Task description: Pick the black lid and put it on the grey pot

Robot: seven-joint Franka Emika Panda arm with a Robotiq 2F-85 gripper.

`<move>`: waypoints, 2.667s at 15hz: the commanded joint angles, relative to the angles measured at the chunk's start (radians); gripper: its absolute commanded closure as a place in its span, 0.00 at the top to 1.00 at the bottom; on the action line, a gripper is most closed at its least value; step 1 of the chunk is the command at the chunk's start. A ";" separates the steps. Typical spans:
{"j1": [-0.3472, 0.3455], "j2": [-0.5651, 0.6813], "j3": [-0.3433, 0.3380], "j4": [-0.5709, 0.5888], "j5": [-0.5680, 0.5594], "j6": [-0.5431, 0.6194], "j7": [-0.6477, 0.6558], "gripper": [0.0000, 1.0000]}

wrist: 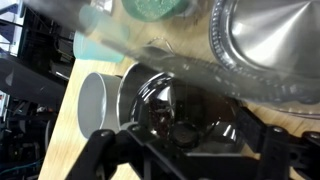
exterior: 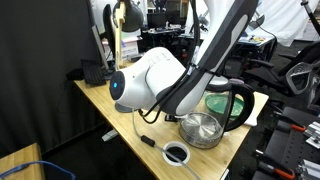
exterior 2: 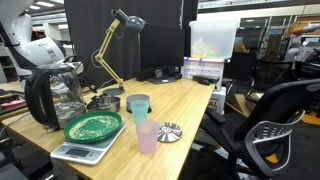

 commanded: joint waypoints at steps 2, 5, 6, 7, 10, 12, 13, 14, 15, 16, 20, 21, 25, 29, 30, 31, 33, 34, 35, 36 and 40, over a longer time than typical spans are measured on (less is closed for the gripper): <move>-0.004 0.024 0.012 0.026 -0.038 -0.012 0.009 0.85; -0.007 0.048 0.013 0.056 -0.064 -0.004 0.006 0.85; -0.007 0.057 0.012 0.066 -0.074 -0.002 0.008 0.83; -0.007 0.066 0.011 0.078 -0.081 -0.003 0.007 0.80; -0.006 0.089 0.011 0.104 -0.099 -0.012 0.008 0.77; -0.007 0.098 0.010 0.109 -0.103 -0.014 0.011 0.62; -0.007 0.101 0.010 0.111 -0.103 -0.015 0.010 0.51; -0.007 0.100 0.010 0.115 -0.109 -0.025 0.010 0.39; -0.007 0.099 0.012 0.118 -0.114 -0.030 0.011 0.34; -0.008 0.099 0.013 0.121 -0.117 -0.036 0.011 0.31; -0.010 0.099 0.020 0.124 -0.131 -0.050 0.014 0.30; -0.011 0.099 0.021 0.124 -0.131 -0.051 0.013 0.27; -0.021 0.088 0.027 0.119 -0.121 -0.039 0.009 0.08; -0.059 0.023 0.045 0.110 -0.076 0.015 0.036 0.08; -0.073 -0.005 0.047 0.103 -0.064 0.038 0.048 0.08; -0.093 -0.037 0.050 0.097 -0.040 0.064 0.058 0.08; -0.127 -0.100 0.050 0.085 0.016 0.100 0.055 0.08; -0.145 -0.130 0.048 0.079 0.052 0.118 0.051 0.08; -0.164 -0.163 0.042 0.067 0.083 0.145 0.053 0.08; -0.184 -0.191 0.034 0.056 0.114 0.178 0.057 0.08; -0.252 -0.287 0.010 -0.029 0.261 0.317 0.073 0.08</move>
